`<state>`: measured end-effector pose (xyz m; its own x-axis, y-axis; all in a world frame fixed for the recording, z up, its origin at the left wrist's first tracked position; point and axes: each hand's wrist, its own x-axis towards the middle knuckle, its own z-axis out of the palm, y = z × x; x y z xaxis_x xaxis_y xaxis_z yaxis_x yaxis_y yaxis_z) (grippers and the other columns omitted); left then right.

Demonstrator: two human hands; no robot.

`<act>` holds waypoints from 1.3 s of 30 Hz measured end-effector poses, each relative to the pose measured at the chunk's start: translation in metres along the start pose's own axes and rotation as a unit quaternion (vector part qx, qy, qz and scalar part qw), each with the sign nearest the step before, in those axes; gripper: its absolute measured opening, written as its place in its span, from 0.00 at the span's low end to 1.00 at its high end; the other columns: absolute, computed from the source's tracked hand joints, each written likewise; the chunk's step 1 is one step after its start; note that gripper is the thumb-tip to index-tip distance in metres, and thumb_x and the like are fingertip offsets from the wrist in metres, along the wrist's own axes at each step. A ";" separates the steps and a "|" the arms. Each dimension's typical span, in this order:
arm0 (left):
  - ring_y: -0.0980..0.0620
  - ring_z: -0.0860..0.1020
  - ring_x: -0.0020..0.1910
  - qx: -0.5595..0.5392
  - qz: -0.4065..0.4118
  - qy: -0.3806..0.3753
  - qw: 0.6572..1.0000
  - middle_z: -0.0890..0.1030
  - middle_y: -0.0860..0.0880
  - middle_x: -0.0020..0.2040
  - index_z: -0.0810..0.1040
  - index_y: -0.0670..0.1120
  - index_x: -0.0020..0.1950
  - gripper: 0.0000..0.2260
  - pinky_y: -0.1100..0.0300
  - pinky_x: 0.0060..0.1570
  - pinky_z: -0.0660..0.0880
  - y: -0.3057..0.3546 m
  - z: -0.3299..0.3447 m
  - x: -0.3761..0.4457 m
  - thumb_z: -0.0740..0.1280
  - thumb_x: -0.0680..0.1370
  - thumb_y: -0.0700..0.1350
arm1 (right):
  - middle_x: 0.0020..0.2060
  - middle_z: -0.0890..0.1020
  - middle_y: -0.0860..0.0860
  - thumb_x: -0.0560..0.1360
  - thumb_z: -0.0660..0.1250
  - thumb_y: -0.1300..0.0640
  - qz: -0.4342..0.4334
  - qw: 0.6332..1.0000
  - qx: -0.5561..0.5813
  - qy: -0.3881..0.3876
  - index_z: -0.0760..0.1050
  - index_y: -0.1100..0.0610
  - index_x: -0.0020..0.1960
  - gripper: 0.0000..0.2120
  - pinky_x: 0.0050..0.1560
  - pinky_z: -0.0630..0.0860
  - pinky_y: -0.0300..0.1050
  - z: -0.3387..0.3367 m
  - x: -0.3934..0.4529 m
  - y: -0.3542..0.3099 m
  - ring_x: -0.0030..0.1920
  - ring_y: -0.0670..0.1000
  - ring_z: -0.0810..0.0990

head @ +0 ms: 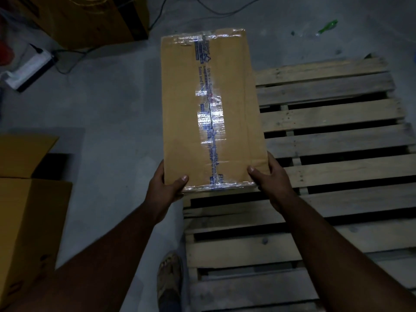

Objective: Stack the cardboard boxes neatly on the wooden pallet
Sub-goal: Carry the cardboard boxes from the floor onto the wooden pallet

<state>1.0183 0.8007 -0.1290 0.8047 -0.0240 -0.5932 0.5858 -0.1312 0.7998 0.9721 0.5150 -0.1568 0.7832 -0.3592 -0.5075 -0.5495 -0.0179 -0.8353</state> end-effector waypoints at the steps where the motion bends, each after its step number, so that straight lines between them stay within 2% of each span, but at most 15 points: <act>1: 0.55 0.84 0.51 -0.002 0.000 0.000 1.000 0.83 0.60 0.55 0.72 0.62 0.69 0.25 0.58 0.38 0.82 -0.001 0.000 0.000 0.73 0.78 0.40 | 0.57 0.85 0.50 0.77 0.74 0.61 0.005 1.000 -0.005 -0.001 0.73 0.49 0.74 0.27 0.57 0.83 0.55 0.000 -0.001 -0.001 0.56 0.55 0.85; 5: 0.57 0.84 0.50 -0.009 0.008 -0.006 1.000 0.84 0.60 0.54 0.72 0.59 0.70 0.24 0.61 0.39 0.81 -0.004 -0.001 -0.002 0.72 0.78 0.39 | 0.57 0.85 0.48 0.75 0.75 0.54 0.014 0.999 -0.037 0.006 0.71 0.45 0.73 0.29 0.59 0.82 0.63 0.001 -0.006 -0.005 0.56 0.53 0.85; 11: 0.55 0.84 0.54 -0.006 0.013 -0.010 1.000 0.84 0.58 0.57 0.72 0.60 0.69 0.25 0.58 0.47 0.83 -0.004 -0.002 0.000 0.73 0.78 0.40 | 0.57 0.85 0.47 0.74 0.76 0.53 0.012 0.999 -0.038 0.006 0.72 0.45 0.73 0.29 0.59 0.82 0.64 0.002 -0.011 -0.010 0.56 0.52 0.85; 15: 0.53 0.83 0.55 -0.005 -0.006 -0.009 1.000 0.83 0.59 0.58 0.71 0.62 0.70 0.25 0.59 0.40 0.82 -0.006 -0.004 0.001 0.73 0.78 0.41 | 0.57 0.85 0.46 0.65 0.74 0.39 0.017 0.999 -0.043 0.010 0.72 0.43 0.72 0.37 0.59 0.82 0.62 0.002 -0.011 -0.009 0.56 0.51 0.85; 18: 0.51 0.82 0.56 0.008 -0.013 -0.009 1.000 0.81 0.59 0.59 0.69 0.63 0.72 0.27 0.59 0.41 0.82 -0.007 -0.007 0.001 0.73 0.78 0.42 | 0.57 0.85 0.46 0.63 0.73 0.38 0.018 0.998 -0.054 0.011 0.72 0.43 0.72 0.38 0.59 0.82 0.61 0.003 -0.011 -0.009 0.56 0.51 0.85; 21: 0.51 0.80 0.59 0.046 -0.012 -0.015 0.999 0.79 0.56 0.62 0.65 0.60 0.76 0.31 0.60 0.43 0.80 -0.006 -0.009 0.001 0.74 0.78 0.44 | 0.60 0.84 0.48 0.65 0.73 0.38 0.022 0.996 -0.092 0.003 0.69 0.45 0.75 0.40 0.61 0.81 0.60 0.001 -0.011 -0.013 0.58 0.52 0.84; 24: 0.51 0.77 0.64 0.128 0.006 -0.003 0.992 0.76 0.54 0.66 0.64 0.52 0.78 0.31 0.60 0.53 0.75 0.002 -0.005 -0.011 0.74 0.78 0.47 | 0.73 0.75 0.54 0.74 0.71 0.39 0.000 0.983 -0.185 0.019 0.59 0.52 0.82 0.43 0.71 0.74 0.58 0.002 -0.026 -0.021 0.70 0.56 0.76; 25: 0.53 0.74 0.67 0.156 0.014 0.019 0.988 0.74 0.54 0.68 0.63 0.48 0.78 0.31 0.61 0.57 0.72 0.007 -0.003 -0.022 0.73 0.79 0.48 | 0.75 0.73 0.55 0.76 0.70 0.41 -0.021 0.980 -0.196 0.040 0.58 0.54 0.82 0.41 0.73 0.71 0.56 0.002 -0.038 -0.027 0.73 0.56 0.73; 27: 0.56 0.67 0.70 0.222 0.032 0.085 0.971 0.69 0.51 0.74 0.60 0.44 0.80 0.32 0.64 0.64 0.64 0.022 0.001 -0.053 0.71 0.80 0.48 | 0.72 0.76 0.54 0.80 0.70 0.48 -0.071 0.979 -0.169 0.084 0.65 0.56 0.79 0.31 0.72 0.71 0.49 -0.003 -0.073 -0.043 0.71 0.52 0.74; 29: 0.51 0.67 0.73 0.247 0.059 0.112 0.961 0.68 0.47 0.77 0.63 0.43 0.80 0.29 0.61 0.68 0.65 0.036 0.000 -0.092 0.70 0.81 0.47 | 0.66 0.81 0.50 0.81 0.69 0.53 -0.084 0.985 -0.108 0.104 0.75 0.54 0.73 0.20 0.66 0.77 0.47 -0.013 -0.115 -0.062 0.65 0.46 0.78; 31: 0.54 0.72 0.69 0.245 0.096 0.090 0.961 0.74 0.47 0.72 0.70 0.43 0.75 0.22 0.62 0.67 0.71 0.052 -0.001 -0.143 0.68 0.82 0.42 | 0.60 0.84 0.47 0.82 0.68 0.54 -0.082 0.989 -0.072 0.097 0.79 0.53 0.68 0.15 0.61 0.81 0.47 -0.027 -0.163 -0.081 0.60 0.43 0.81; 34: 0.69 0.77 0.57 0.248 0.152 0.052 0.955 0.80 0.47 0.63 0.77 0.41 0.69 0.15 0.73 0.58 0.73 0.089 0.009 -0.233 0.67 0.82 0.38 | 0.57 0.85 0.47 0.82 0.67 0.56 -0.082 0.994 -0.022 0.063 0.81 0.55 0.65 0.13 0.62 0.80 0.50 -0.056 -0.235 -0.118 0.58 0.44 0.83; 35: 0.71 0.77 0.55 0.241 0.159 0.044 0.956 0.81 0.48 0.61 0.78 0.40 0.67 0.14 0.73 0.57 0.74 0.104 0.015 -0.267 0.67 0.82 0.37 | 0.57 0.85 0.48 0.82 0.68 0.56 -0.079 0.995 -0.004 0.052 0.81 0.54 0.64 0.12 0.63 0.80 0.51 -0.068 -0.262 -0.133 0.58 0.44 0.83; 37: 0.67 0.79 0.54 0.213 0.163 0.051 0.962 0.83 0.48 0.58 0.79 0.39 0.65 0.12 0.62 0.60 0.78 0.127 0.026 -0.333 0.67 0.82 0.37 | 0.56 0.86 0.48 0.81 0.68 0.57 -0.075 0.996 0.028 0.027 0.82 0.54 0.63 0.11 0.63 0.81 0.54 -0.094 -0.313 -0.164 0.57 0.45 0.83; 39: 0.56 0.82 0.57 0.159 0.157 0.066 0.972 0.84 0.46 0.57 0.80 0.42 0.62 0.10 0.49 0.62 0.79 0.141 0.040 -0.400 0.67 0.81 0.39 | 0.55 0.86 0.48 0.82 0.68 0.56 -0.082 0.996 0.041 0.001 0.82 0.51 0.61 0.09 0.62 0.81 0.58 -0.123 -0.365 -0.186 0.56 0.48 0.84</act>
<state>0.7751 0.7517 0.2177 0.9569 0.0118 -0.2903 0.2660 -0.4378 0.8588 0.7527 0.5351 0.2101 0.8601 -0.3590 -0.3624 -0.3881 0.0005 -0.9216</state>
